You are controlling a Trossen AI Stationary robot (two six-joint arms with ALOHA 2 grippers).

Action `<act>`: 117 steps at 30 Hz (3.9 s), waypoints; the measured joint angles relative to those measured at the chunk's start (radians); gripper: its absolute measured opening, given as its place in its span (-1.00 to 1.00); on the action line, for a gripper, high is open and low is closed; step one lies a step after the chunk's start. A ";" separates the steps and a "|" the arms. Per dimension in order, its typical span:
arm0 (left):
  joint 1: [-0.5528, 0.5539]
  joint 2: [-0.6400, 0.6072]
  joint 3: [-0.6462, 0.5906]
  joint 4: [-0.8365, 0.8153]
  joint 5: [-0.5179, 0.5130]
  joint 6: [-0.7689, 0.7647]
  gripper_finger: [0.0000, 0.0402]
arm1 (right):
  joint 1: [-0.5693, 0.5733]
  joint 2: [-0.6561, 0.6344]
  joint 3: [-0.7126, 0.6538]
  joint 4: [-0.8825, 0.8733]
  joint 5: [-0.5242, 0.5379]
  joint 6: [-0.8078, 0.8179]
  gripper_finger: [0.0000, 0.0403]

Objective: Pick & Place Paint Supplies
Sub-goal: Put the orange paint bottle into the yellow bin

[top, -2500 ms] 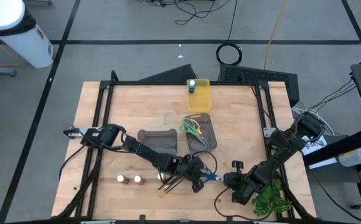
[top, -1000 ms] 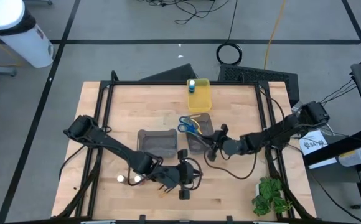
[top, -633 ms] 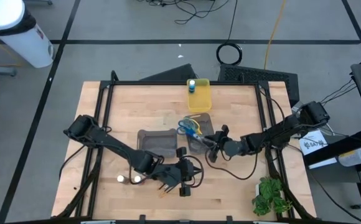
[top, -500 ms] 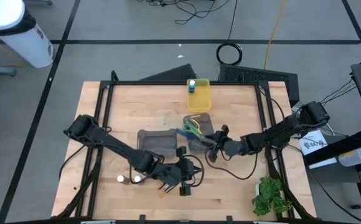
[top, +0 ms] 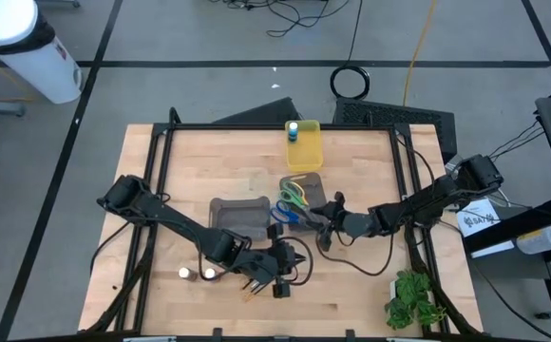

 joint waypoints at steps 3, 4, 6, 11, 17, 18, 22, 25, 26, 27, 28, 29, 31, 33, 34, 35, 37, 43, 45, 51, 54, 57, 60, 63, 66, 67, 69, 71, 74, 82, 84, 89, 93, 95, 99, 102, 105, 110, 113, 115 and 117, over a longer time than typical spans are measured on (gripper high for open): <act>0.000 0.000 0.001 -0.034 0.008 -0.023 -0.85 | 0.000 0.000 0.000 0.014 -0.029 0.000 -0.11; 0.000 0.000 0.001 -0.058 0.016 -0.030 -0.85 | 0.000 0.000 0.000 0.018 -0.030 0.000 -0.11; 0.000 0.000 0.001 -0.113 0.027 -0.057 -0.85 | 0.000 0.000 0.000 0.018 -0.030 0.000 -0.11; -0.039 -0.037 0.001 -0.222 -0.052 -0.143 -0.85 | 0.000 0.000 0.000 0.010 -0.030 0.001 -0.11; -0.144 -0.111 0.001 -0.497 -0.149 -0.346 -0.85 | 0.000 0.000 0.000 0.004 -0.045 -0.032 -0.10; -0.158 -0.123 0.001 -0.569 -0.133 -0.429 -0.85 | -0.001 0.000 0.000 0.001 -0.061 -0.046 -0.10; -0.214 -0.169 0.001 -0.896 -0.023 -0.857 -0.84 | 0.000 0.000 0.000 0.006 -0.108 -0.107 -0.10; -0.280 -0.191 0.001 -1.118 0.038 -1.134 -0.84 | -0.003 0.000 0.001 0.014 -0.108 -0.145 -0.10; -0.304 -0.196 0.001 -1.172 0.051 -1.216 -0.84 | -0.003 0.000 0.001 0.013 -0.108 -0.152 -0.10; -0.326 -0.200 0.001 -1.218 0.065 -1.295 -0.83 | -0.005 0.000 0.001 0.013 -0.108 -0.157 -0.10; -0.347 -0.200 0.001 -1.258 0.088 -1.374 -0.80 | -0.005 0.000 0.001 0.013 -0.108 -0.157 -0.10; -0.368 -0.200 0.001 -1.292 0.121 -1.456 -0.75 | -0.005 0.000 0.001 0.014 -0.108 -0.157 -0.10; -0.405 -0.199 0.001 -1.333 0.210 -1.610 -0.63 | -0.008 0.000 0.001 0.014 -0.109 -0.162 -0.10; -0.442 -0.199 0.001 -1.342 0.304 -1.713 -0.46 | -0.008 0.000 0.001 0.013 -0.109 -0.171 -0.10; -0.463 -0.199 0.001 -1.336 0.340 -1.745 -0.38 | -0.008 0.000 0.001 0.013 -0.109 -0.175 -0.10; -0.485 -0.199 0.001 -1.321 0.363 -1.770 -0.30 | -0.008 0.000 0.001 0.013 -0.109 -0.177 -0.10; -0.532 -0.198 0.001 -1.278 0.355 -1.828 -0.16 | -0.008 0.000 0.001 0.013 -0.109 -0.179 -0.10; -0.661 -0.161 0.001 -1.242 0.172 -2.015 0.06 | -0.008 0.000 0.001 0.013 -0.109 -0.179 -0.10; -0.675 -0.127 0.001 -1.242 0.173 -2.012 0.06 | -0.008 0.000 0.001 0.013 -0.109 -0.179 -0.10; -0.663 -0.026 0.000 -1.251 0.194 -1.977 0.06 | -0.008 0.000 0.001 0.014 -0.109 -0.179 -0.10; -0.657 0.020 0.000 -1.250 0.188 -1.986 0.07 | -0.008 0.000 0.001 0.014 -0.109 -0.178 -0.10; -0.659 0.061 0.000 -1.252 0.157 -1.997 0.07 | -0.008 0.000 0.001 0.025 -0.109 -0.177 -0.10; -0.658 0.103 0.000 -1.260 0.124 -1.999 0.07 | -0.008 0.000 0.001 0.029 -0.109 -0.176 -0.10; -0.656 0.147 0.000 -1.261 0.121 -1.989 0.07 | -0.008 0.000 0.001 0.029 -0.109 -0.176 -0.10; -0.650 0.188 0.000 -1.266 0.113 -1.998 0.06 | -0.008 0.000 0.001 0.029 -0.109 -0.176 -0.10; -0.650 0.198 0.000 -1.270 0.109 -2.002 0.06 | -0.008 0.000 0.001 0.029 -0.109 -0.176 -0.10; -0.645 0.217 0.000 -1.275 0.105 -2.010 0.06 | -0.008 0.000 0.001 0.029 -0.109 -0.176 -0.10; -0.641 0.239 0.000 -1.278 0.105 -2.017 0.07 | -0.008 0.000 0.001 0.029 -0.109 -0.176 -0.10; -0.635 0.265 0.000 -1.285 0.102 -2.019 0.06 | -0.008 0.000 0.001 0.031 -0.109 -0.176 -0.10; -0.614 0.319 0.000 -1.310 0.049 -2.033 0.06 | -0.008 0.000 0.001 0.048 -0.109 -0.176 -0.10; -0.605 0.333 0.000 -1.313 0.043 -2.035 0.06 | -0.008 0.000 0.001 0.052 -0.109 -0.176 -0.10; -0.593 0.348 0.000 -1.315 0.040 -2.047 0.06 | -0.008 0.000 0.001 0.051 -0.109 -0.175 -0.10; -0.593 0.348 0.000 -1.334 0.063 -2.070 0.06 | -0.008 0.000 0.001 0.051 -0.109 -0.176 -0.10; -0.597 0.348 0.000 -1.349 0.065 -2.076 0.06 | -0.008 0.000 0.001 0.051 -0.109 -0.175 -0.10; -0.588 0.348 0.000 -1.370 0.039 -2.078 0.06 | -0.008 0.000 0.001 0.051 -0.108 -0.176 -0.10; -0.570 0.348 0.000 -1.372 -0.021 -2.066 0.06 | -0.008 0.000 0.001 0.051 -0.108 -0.176 -0.10; -0.557 0.348 -0.001 -1.372 -0.057 -2.062 0.06 | -0.008 0.000 0.001 0.051 -0.107 -0.176 -0.10; -0.544 0.348 -0.038 -1.341 -0.074 -2.062 0.06 | -0.008 0.000 0.001 0.051 -0.107 -0.176 -0.10; -0.536 0.348 -0.077 -1.277 -0.056 -2.067 0.06 | -0.008 0.000 0.001 0.051 -0.107 -0.176 -0.10; -0.536 0.343 -0.096 -1.241 -0.058 -2.067 0.02 | -0.008 0.000 0.001 0.051 -0.106 -0.175 -0.10; -0.536 0.342 -0.106 -1.210 -0.066 -2.067 -0.08 | -0.008 0.000 0.001 0.051 -0.106 -0.176 -0.10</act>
